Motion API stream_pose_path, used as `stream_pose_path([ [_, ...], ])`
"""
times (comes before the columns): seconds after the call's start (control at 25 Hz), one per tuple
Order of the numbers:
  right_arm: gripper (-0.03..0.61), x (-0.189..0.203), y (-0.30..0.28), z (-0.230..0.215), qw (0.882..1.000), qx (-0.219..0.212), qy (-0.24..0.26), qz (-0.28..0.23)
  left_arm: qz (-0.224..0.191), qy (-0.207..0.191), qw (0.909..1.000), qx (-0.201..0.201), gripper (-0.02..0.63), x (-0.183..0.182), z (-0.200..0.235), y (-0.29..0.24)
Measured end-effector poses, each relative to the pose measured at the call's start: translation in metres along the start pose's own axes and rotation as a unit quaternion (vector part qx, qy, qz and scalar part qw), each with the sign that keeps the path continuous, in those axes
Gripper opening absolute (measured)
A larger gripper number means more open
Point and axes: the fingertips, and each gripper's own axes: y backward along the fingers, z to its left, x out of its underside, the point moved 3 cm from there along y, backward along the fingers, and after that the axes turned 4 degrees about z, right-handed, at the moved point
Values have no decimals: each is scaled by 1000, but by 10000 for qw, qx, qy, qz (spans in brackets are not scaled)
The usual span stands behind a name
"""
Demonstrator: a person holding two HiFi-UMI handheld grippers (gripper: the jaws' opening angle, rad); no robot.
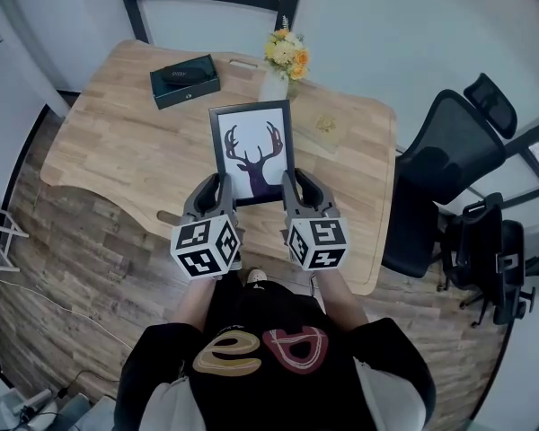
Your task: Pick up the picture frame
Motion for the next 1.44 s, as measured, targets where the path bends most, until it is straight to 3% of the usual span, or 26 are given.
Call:
stream_pose_path([
  [1.44,77,-6,11,5,9996,-53,73,-255,-178,-174,9996,-127,83,-5,-7,17],
])
